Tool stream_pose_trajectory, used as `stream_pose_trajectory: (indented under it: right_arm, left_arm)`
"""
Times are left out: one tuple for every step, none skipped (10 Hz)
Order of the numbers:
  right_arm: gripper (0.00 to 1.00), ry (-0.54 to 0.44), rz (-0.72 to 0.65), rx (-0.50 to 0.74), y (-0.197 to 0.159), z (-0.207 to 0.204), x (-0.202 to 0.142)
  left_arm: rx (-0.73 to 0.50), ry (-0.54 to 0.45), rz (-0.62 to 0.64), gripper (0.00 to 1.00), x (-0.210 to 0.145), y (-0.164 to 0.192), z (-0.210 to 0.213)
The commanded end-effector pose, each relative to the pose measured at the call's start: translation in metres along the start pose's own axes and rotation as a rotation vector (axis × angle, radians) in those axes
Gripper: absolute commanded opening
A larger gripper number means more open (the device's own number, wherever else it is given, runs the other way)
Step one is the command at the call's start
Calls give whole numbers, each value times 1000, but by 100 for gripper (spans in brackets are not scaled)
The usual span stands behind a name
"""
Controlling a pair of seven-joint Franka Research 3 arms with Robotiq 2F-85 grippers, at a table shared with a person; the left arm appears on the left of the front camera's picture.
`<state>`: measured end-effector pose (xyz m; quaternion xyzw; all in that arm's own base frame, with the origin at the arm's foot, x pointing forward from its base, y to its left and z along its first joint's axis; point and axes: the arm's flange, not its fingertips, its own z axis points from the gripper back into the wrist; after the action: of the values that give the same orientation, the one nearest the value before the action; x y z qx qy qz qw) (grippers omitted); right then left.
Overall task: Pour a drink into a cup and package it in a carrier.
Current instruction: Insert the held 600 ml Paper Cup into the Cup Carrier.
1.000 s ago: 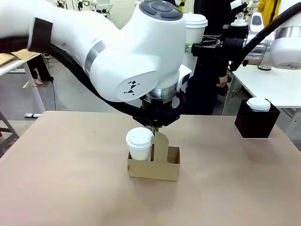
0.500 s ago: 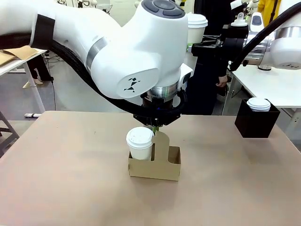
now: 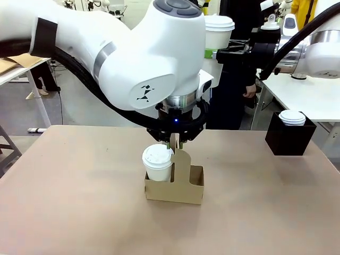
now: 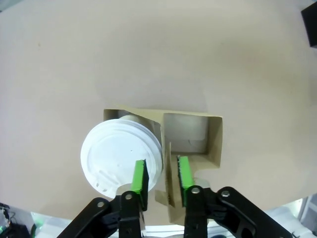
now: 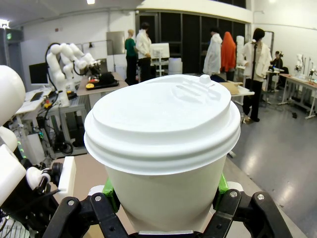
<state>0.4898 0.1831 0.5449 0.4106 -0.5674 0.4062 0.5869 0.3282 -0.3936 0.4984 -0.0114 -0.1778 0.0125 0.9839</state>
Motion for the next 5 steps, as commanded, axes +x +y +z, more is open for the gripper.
stream_pose_trajectory:
  right_arm:
    - [81, 1, 23, -8, 0, -2, 3]
    - [81, 1, 23, -8, 0, -2, 3]
    - [81, 0, 0, 0, 0, 0, 0]
    - [81, 30, -13, 49, -6, 8, -12]
    - [81, 54, -24, 90, -10, 17, -25]
  left_arm:
    - [-48, -1, -18, 100, -4, 21, 12]
    - [-66, -1, -34, 85, -4, 28, 20]
    - [-86, -1, -59, 94, -3, 36, 30]
    - [-125, 9, -120, 100, -2, 53, 47]
    - [-153, 21, -212, 100, 0, 72, 62]
